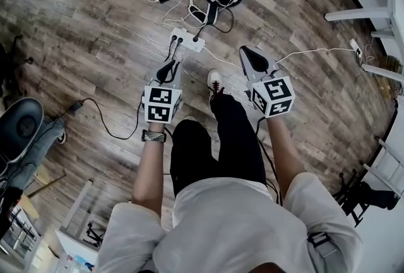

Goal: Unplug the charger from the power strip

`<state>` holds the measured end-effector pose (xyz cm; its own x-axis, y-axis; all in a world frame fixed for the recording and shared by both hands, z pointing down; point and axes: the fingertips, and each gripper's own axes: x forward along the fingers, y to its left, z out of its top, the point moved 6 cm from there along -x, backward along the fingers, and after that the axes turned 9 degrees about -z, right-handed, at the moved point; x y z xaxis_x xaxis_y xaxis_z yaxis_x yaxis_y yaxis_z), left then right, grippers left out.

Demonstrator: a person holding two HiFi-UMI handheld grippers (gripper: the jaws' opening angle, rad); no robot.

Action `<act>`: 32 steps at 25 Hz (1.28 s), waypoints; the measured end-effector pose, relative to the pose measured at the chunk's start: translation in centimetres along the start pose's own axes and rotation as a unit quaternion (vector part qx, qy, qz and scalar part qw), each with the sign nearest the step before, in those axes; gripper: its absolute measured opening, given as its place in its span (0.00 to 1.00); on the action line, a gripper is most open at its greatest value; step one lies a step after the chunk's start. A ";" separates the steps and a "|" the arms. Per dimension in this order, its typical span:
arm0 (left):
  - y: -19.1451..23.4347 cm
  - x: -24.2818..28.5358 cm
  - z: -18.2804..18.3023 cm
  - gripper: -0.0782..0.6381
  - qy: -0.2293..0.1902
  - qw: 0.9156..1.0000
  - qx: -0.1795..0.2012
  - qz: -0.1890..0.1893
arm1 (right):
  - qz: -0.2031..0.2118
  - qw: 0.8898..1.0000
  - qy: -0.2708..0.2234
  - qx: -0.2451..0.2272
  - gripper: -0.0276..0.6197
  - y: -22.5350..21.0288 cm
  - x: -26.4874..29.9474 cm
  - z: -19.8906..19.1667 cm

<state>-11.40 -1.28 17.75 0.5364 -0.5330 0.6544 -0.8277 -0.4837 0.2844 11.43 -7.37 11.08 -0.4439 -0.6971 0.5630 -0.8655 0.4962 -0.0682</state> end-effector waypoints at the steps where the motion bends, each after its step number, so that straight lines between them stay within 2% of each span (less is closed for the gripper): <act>1: 0.5 0.8 -0.7 0.17 0.004 1.000 0.001 -0.003 | -0.001 1.000 0.002 0.001 0.05 -0.2 0.6 -0.8; 9: 4.0 7.0 -4.9 0.18 0.011 1.000 0.016 -0.007 | 0.007 1.000 0.012 0.011 0.05 -1.0 6.2 -7.1; 13: 6.0 9.7 -7.4 0.19 0.010 1.000 0.017 -0.004 | 0.017 1.000 0.011 -0.003 0.07 -1.0 9.9 -10.2; 20: 8.9 16.2 -13.9 0.20 0.012 0.999 0.032 -0.006 | 0.021 0.999 0.009 -0.024 0.07 -1.9 16.8 -17.6; 25: 9.9 21.3 -18.9 0.21 0.021 0.999 0.047 -0.018 | 0.019 0.999 0.020 -0.021 0.08 -3.0 20.9 -24.1; 32: 13.7 25.6 -24.5 0.22 0.011 1.000 0.023 -0.004 | 0.016 0.999 0.026 -0.013 0.09 -3.6 26.0 -31.3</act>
<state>-13.07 -4.52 55.54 0.5391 -0.5131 0.6679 -0.8143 -0.5203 0.2575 10.22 -11.05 51.78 -0.4581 -0.6536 0.6025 -0.8445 0.5315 -0.0657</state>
